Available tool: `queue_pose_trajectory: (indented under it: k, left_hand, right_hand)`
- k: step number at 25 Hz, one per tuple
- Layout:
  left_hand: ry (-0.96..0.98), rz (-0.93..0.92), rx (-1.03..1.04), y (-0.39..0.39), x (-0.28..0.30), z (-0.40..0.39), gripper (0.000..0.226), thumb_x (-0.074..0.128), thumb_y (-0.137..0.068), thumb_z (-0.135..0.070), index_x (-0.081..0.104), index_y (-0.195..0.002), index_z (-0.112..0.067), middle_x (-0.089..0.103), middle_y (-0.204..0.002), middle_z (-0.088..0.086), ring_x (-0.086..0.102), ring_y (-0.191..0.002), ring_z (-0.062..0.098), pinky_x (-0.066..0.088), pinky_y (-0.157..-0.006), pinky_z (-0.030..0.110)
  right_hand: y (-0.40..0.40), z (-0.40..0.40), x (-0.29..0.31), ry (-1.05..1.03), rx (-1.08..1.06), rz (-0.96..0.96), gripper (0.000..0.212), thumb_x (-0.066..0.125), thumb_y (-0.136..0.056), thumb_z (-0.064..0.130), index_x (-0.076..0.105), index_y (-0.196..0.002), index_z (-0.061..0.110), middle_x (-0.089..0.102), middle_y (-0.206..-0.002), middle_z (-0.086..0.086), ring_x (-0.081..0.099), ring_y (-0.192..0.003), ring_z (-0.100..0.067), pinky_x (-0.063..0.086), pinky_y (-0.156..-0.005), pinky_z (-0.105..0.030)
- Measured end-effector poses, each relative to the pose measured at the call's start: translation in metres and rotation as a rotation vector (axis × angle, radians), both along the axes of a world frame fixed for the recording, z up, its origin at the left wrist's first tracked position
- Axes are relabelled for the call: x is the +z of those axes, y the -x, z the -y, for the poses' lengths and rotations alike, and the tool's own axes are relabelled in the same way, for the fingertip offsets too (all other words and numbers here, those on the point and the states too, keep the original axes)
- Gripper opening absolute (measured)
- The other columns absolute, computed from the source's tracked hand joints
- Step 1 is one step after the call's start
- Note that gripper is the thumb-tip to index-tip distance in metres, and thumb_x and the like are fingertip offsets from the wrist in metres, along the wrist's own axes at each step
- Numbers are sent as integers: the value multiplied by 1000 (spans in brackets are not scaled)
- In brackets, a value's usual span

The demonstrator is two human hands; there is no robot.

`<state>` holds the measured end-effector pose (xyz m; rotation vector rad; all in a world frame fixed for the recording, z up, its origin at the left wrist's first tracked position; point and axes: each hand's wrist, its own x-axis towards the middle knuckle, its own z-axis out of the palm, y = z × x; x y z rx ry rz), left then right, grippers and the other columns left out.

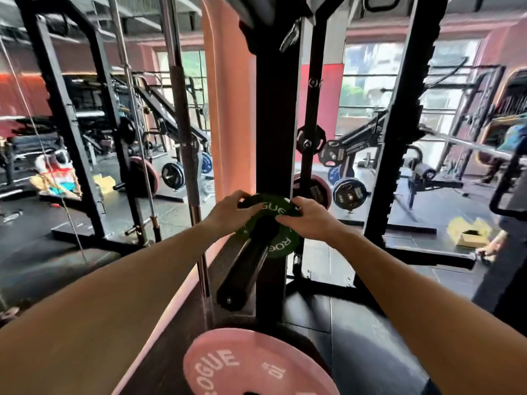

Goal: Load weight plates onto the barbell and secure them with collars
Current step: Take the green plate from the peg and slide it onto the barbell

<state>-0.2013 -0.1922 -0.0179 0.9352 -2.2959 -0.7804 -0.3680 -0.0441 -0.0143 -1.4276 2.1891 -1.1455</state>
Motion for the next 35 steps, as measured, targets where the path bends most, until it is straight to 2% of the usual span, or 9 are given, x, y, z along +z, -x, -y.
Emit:
queue_pose_trajectory:
  k: [2, 5, 9, 12, 15, 20, 23, 26, 35]
  left_hand:
    - [-18, 13, -19, -1, 0, 3, 47, 64, -80, -66, 59, -112, -31, 68, -106, -1, 66, -87, 15, 52, -66, 26]
    - [-80, 6, -74, -13, 3, -2, 38, 68, -85, -59, 58, -103, -27, 69, -104, 4, 68, -88, 20, 55, -73, 32]
    - [-221, -37, -189, -63, -2, -29, 42, 68, -92, -48, 57, -115, -15, 67, -109, 10, 69, -97, 27, 58, -88, 43]
    - [-296, -89, -255, -103, -5, -57, 37, 65, -97, -37, 55, -119, -9, 67, -109, 15, 69, -89, 28, 59, -75, 40]
    - [-196, -130, -315, -136, -4, -83, 26, 62, -100, -30, 59, -114, -8, 67, -102, 15, 66, -84, 27, 55, -69, 35]
    - [-50, -97, -386, -167, 9, -118, 16, 63, -99, -28, 61, -105, -14, 65, -97, 7, 64, -92, 27, 52, -83, 39]
    - [17, -137, -420, -164, 32, -152, 9, 64, -98, -27, 60, -102, -19, 64, -92, 2, 64, -86, 21, 50, -72, 27]
    - [55, -178, -476, -145, 57, -203, 10, 64, -99, -27, 62, -104, -19, 67, -91, 0, 65, -76, 12, 47, -59, 12]
    - [-46, -248, -775, -40, 66, -488, 10, 65, -98, -20, 60, -97, -11, 63, -78, 6, 61, -71, 20, 47, -57, 22]
  right_hand:
    - [-7, -2, 0, 30, -24, -26, 18, 75, -87, 36, 57, -83, 38, 70, -90, 10, 67, -73, 1, 50, -55, -9]
    - [-28, -13, -2, 35, -82, -49, 23, 74, -87, 41, 58, -97, 28, 69, -96, 1, 68, -85, -14, 54, -65, -22]
    - [-80, -39, -5, 51, -138, -88, 31, 70, -90, 46, 52, -100, 22, 60, -86, 7, 61, -81, -13, 42, -58, -20]
    - [-119, -61, -5, 55, -158, -132, 31, 68, -92, 42, 52, -106, 20, 60, -87, 6, 60, -83, -16, 40, -58, -19]
    - [-156, -87, -2, 75, -163, -119, 33, 69, -93, 37, 54, -114, 17, 63, -97, 1, 62, -88, -18, 41, -61, -18]
    - [-192, -137, -3, 81, -187, -200, 30, 68, -93, 38, 55, -96, 12, 60, -82, 3, 62, -79, -18, 44, -61, -22]
    - [-198, -176, 16, 146, -240, -245, 27, 68, -93, 39, 54, -95, 16, 56, -77, 11, 54, -71, -7, 36, -56, -13]
    - [-190, -234, 40, 175, -285, -264, 25, 67, -93, 39, 52, -95, 20, 55, -78, 13, 52, -70, 0, 35, -55, -12]
    - [-133, -544, 61, 114, -580, -338, 25, 70, -89, 44, 56, -90, 23, 62, -80, 8, 61, -74, -12, 40, -55, -17]
